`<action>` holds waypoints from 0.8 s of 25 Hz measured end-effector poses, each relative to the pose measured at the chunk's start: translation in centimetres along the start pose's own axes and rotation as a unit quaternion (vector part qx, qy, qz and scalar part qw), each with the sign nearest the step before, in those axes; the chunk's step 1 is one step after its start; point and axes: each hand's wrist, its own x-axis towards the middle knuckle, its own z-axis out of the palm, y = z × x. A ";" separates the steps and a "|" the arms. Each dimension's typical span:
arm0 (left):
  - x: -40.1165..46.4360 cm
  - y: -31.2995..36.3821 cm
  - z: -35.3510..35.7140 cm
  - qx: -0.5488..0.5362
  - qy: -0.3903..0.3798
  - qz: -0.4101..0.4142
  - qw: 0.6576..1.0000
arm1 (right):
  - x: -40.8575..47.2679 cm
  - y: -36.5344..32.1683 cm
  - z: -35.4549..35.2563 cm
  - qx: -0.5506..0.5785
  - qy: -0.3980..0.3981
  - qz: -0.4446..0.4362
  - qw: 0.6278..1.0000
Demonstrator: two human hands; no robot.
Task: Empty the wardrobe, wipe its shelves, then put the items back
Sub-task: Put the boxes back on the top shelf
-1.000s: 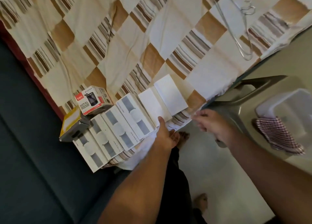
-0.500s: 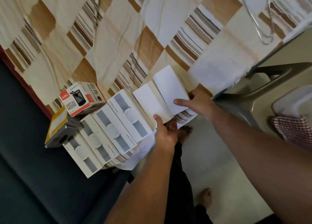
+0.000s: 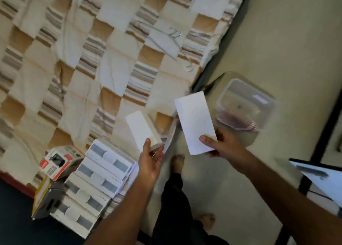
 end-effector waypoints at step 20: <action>-48.0 -42.7 11.5 0.550 -0.653 0.047 0.518 | -60.6 28.6 -21.0 0.398 0.590 -0.193 0.676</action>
